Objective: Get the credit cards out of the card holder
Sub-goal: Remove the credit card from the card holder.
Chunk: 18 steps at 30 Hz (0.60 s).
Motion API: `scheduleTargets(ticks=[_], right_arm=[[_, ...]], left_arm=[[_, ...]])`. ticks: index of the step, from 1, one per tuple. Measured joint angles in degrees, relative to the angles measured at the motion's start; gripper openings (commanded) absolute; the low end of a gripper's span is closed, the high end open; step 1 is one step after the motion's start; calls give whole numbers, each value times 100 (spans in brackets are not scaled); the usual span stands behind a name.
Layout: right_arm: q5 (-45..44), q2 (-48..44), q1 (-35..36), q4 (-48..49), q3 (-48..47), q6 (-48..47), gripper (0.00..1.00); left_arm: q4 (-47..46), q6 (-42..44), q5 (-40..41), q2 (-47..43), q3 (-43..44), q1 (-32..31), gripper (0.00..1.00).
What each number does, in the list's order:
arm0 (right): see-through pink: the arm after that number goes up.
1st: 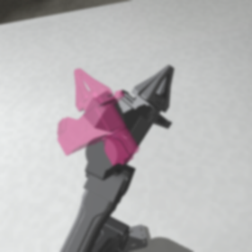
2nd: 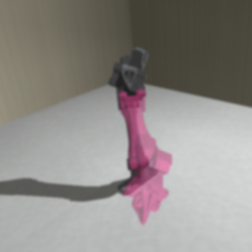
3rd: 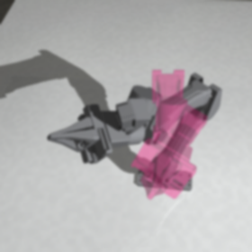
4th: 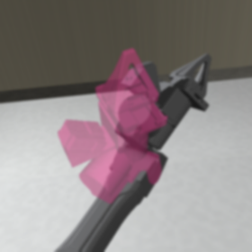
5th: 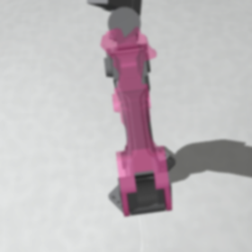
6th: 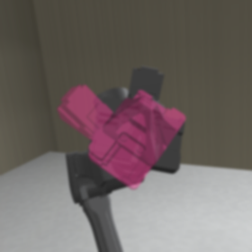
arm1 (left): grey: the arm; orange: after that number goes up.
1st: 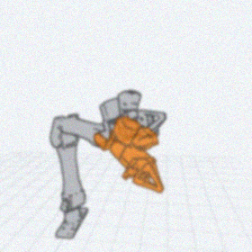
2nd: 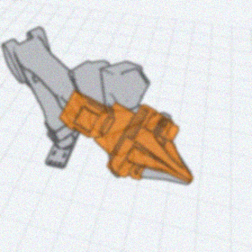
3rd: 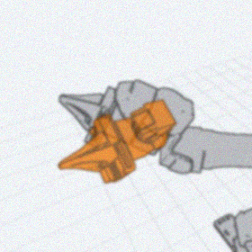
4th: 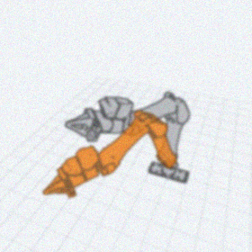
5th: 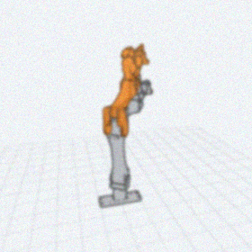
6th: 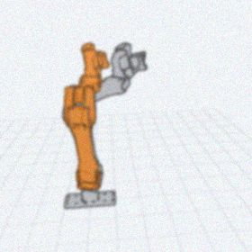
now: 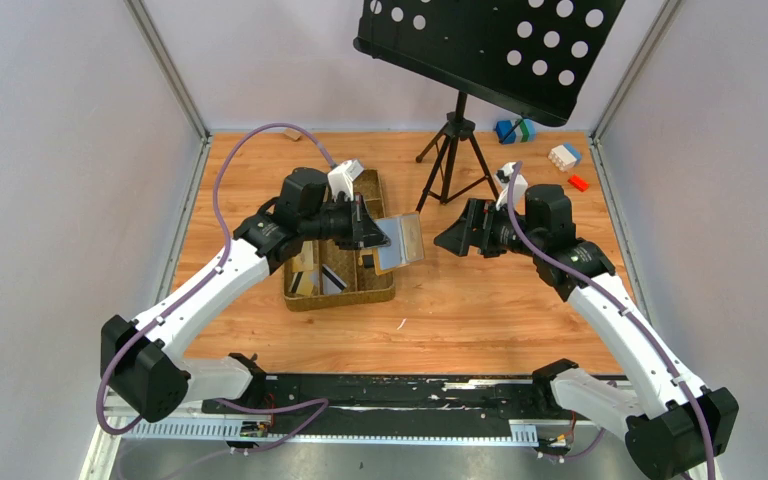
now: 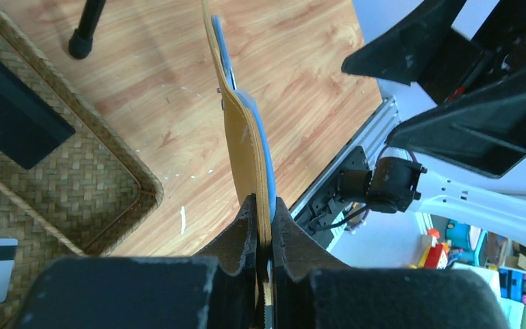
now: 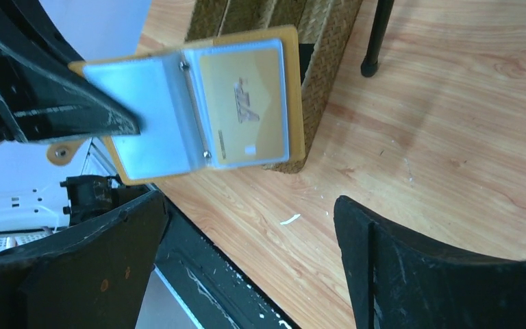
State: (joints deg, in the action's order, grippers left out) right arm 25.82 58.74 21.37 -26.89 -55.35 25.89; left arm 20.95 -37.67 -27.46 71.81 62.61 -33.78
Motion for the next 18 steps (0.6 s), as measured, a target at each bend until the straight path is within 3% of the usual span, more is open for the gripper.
scheduleTargets(ticks=[8, 18], right_arm=[[72, -83, 31, 11, 81, -120, 94], [468, 210, -52, 380, -4, 39, 93]], left_arm=[[-35, -120, 232, -122, 133, 153, 0], [-402, -470, -195, -35, -22, 584, 0]])
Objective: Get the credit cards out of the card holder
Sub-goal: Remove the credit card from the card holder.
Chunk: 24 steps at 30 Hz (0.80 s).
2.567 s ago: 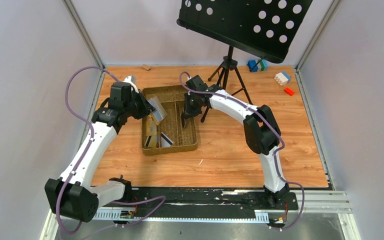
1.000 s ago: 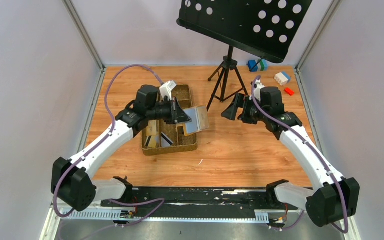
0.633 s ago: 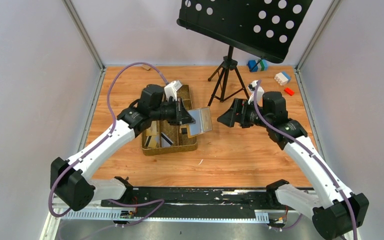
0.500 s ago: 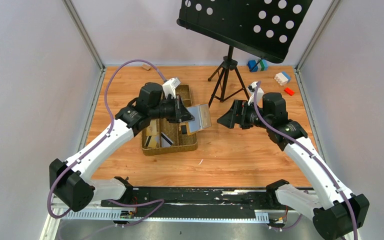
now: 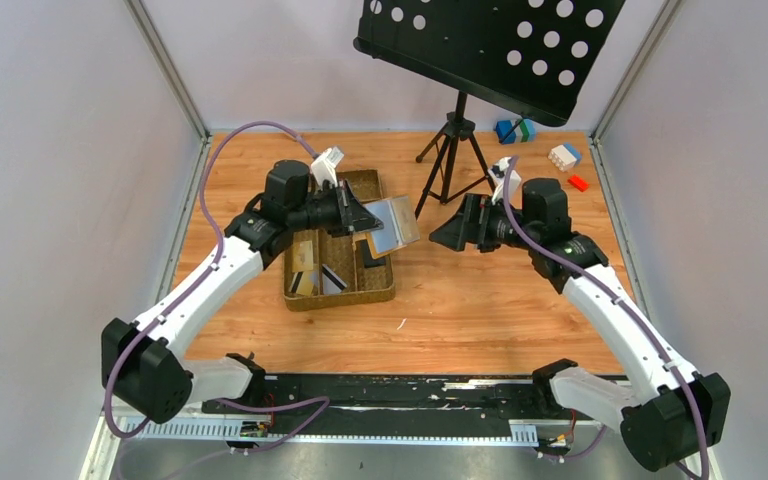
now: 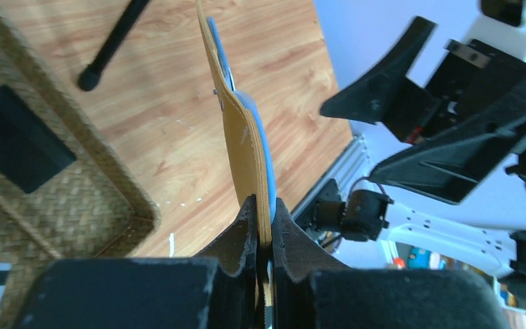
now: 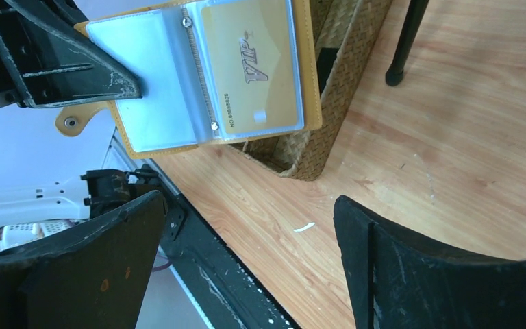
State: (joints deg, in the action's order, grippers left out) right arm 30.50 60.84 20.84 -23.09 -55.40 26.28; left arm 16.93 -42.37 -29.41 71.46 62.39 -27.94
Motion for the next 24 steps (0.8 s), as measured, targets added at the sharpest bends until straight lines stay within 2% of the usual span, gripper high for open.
scheduleTargets(ticks=[4, 13, 20, 24], right_arm=[[262, 76, -33, 129, 181, 225, 93], [739, -57, -208, 271, 343, 411, 92], [1379, -162, -341, 1462, 892, 1178, 92], [1526, -118, -372, 1967, 1139, 1464, 90]], left_arm=[[-542, -251, -409, 11, -275, -20, 0], [-1043, -688, -1005, -4, -374, -20, 0], [-2299, -1384, -1390, -282, -715, -35, 0], [-2623, -1563, -1547, -411, -833, -48, 0]])
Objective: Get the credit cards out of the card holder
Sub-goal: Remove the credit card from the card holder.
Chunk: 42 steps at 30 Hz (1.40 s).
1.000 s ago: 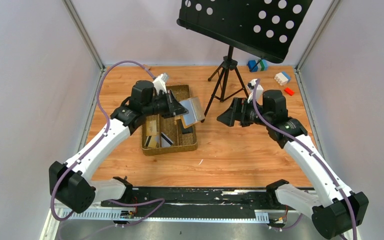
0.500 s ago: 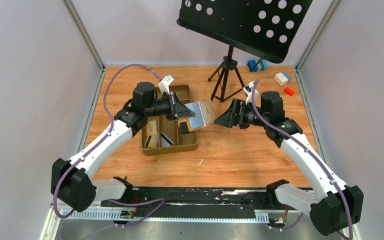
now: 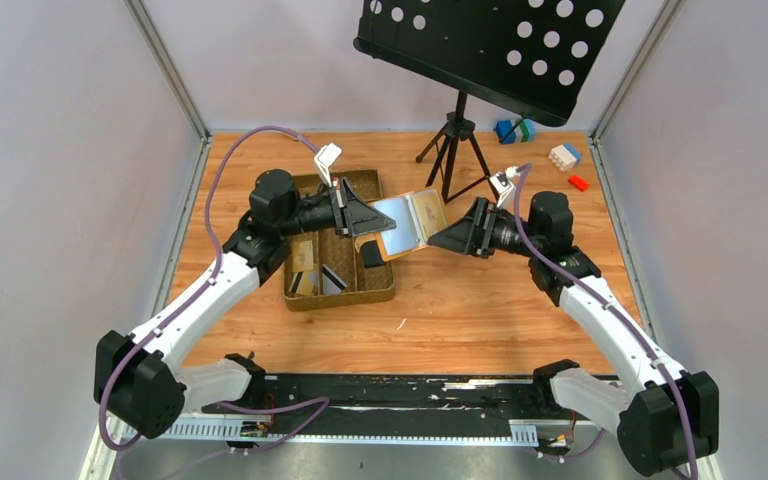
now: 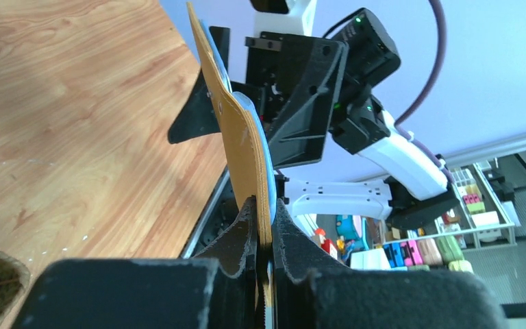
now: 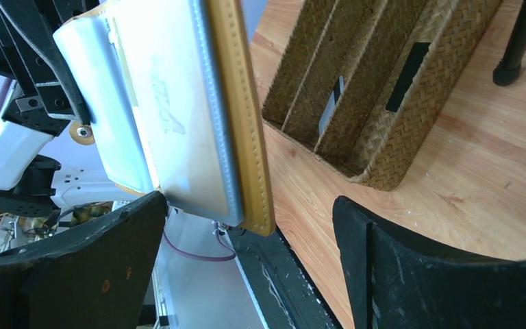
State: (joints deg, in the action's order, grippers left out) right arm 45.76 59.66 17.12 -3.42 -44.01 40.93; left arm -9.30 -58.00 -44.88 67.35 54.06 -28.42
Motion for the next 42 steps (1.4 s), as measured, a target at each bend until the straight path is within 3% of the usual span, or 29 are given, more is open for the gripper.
scheduleTargets(ticks=[7, 8, 11, 16, 21, 31, 33, 37, 42], right_arm=[[415, 168, -33, 1001, 98, 483, 82], [487, 199, -33, 1113, 92, 522, 77], [621, 225, -33, 1270, 61, 597, 68], [713, 216, -76, 1322, -61, 621, 64], [715, 144, -278, 1320, -59, 702, 46], [748, 72, -334, 1384, -7, 780, 38], [758, 70, -334, 1386, 9, 791, 29], [787, 55, -334, 1397, 15, 824, 1], [813, 35, -334, 1388, 20, 859, 0]], left_arm=[[-358, -170, -291, 2, 0, -61, 0], [-391, -188, -332, 11, 0, -76, 0], [-466, -223, -437, 66, 0, -96, 0], [-476, -225, -492, 125, 0, -111, 0], [-472, -210, -509, 127, 0, -111, 0], [-302, -83, -514, 125, 0, -111, 0], [-221, -33, -501, 125, 0, -111, 0], [90, 157, -380, 127, 0, -111, 0], [577, 411, -96, 140, 44, -111, 8]])
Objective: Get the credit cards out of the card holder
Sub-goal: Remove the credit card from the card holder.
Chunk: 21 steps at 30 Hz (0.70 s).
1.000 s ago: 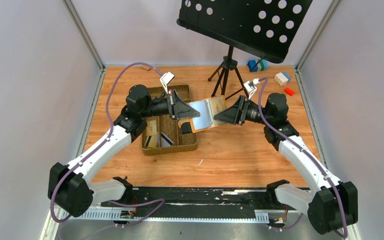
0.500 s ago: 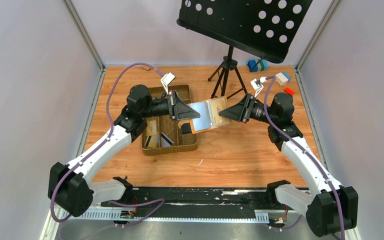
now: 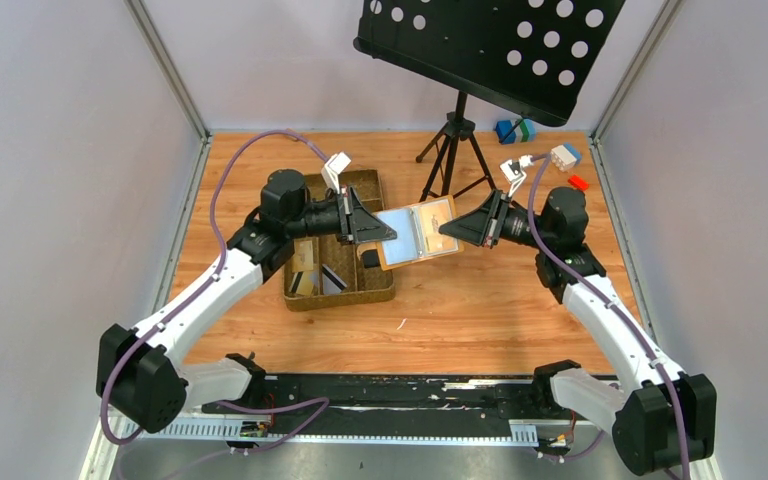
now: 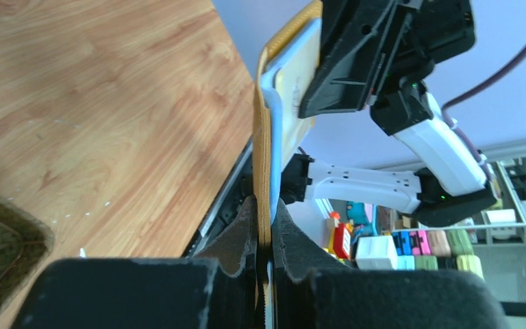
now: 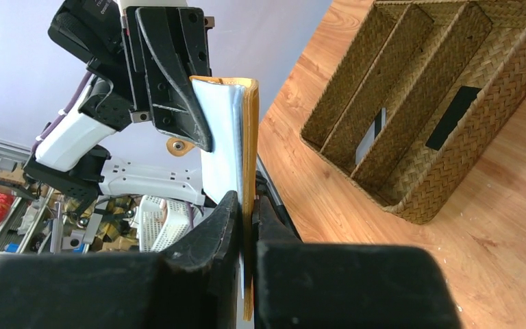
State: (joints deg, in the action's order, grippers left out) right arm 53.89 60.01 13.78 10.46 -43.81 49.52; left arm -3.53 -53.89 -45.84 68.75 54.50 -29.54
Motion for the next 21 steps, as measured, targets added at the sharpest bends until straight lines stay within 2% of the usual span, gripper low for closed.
scheduleTargets(ticks=[6, 10, 11, 13, 17, 19, 21], right_arm=[[-105, 31, 2, -205, 20, -68, 0], [-273, 133, 0, -656, 13, -284, 0], [-310, 144, 0, -765, 13, -339, 0], [-411, 162, 0, -1045, 9, -472, 0], [-533, 173, 0, -1386, -15, -682, 0], [-610, 179, 0, -1556, -59, -800, 0], [-713, 192, 2, -1716, -129, -907, 0]], left_arm=[[1043, 538, 516, 22, 308, -11, 41], [2074, 1097, 1239, 20, 651, -4, 63], [2317, 1226, 1482, 0, 721, 9, 70], [2789, 1440, 1976, -153, 782, 70, 97], [3427, 1456, 2935, -763, 767, 339, 100], [3504, 1261, 3324, -1198, 601, 592, 94], [3353, 1058, 3287, -1558, 249, 852, 86]])
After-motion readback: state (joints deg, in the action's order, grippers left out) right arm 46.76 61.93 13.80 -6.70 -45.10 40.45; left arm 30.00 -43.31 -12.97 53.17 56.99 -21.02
